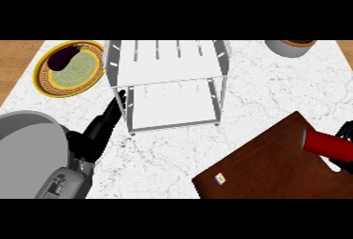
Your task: Pick the can from the tray and place it in the tiered basket
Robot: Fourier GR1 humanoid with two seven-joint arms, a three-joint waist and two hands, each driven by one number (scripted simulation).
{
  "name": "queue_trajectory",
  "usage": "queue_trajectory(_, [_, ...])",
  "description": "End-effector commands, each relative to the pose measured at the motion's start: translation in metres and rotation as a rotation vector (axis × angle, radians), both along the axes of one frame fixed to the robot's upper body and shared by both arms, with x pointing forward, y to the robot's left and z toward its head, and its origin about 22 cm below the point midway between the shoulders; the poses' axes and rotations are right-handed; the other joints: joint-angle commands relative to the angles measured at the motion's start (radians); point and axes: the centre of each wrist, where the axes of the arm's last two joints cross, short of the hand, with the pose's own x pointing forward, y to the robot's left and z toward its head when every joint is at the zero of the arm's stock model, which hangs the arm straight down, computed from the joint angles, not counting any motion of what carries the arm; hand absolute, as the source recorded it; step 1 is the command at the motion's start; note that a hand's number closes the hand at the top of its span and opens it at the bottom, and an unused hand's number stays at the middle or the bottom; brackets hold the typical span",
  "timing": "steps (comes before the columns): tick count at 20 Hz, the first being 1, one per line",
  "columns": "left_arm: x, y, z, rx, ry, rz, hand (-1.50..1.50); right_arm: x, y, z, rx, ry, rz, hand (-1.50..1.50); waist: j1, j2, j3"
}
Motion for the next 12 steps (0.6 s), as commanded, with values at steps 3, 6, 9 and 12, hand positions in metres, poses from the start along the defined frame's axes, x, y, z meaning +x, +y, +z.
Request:
queue_trajectory(3, [0.006,-0.007,-0.002,-0.006,0.022,-0.022,0.0,0.049,0.016,0.065,-0.621,0.016,-0.015,1.5,0.011,0.005,0.002])
queue_trajectory(6, [-0.006,0.004,-0.022,-0.001,0.046,0.032,0.0,0.098,0.095,0.07,-0.463,0.012,-0.009,1.5,-0.039,-0.008,0.007])
queue_trajectory(9, [0.009,0.022,-0.007,-0.002,0.03,0.055,0.0,0.115,0.133,0.095,-0.229,-0.022,0.097,1.5,-0.055,-0.012,0.006])
queue_trajectory(12, [-0.014,0.029,-0.018,-0.011,0.039,0.063,0.0,0.106,0.144,0.121,-0.171,-0.134,0.098,1.5,-0.067,-0.017,0.007])
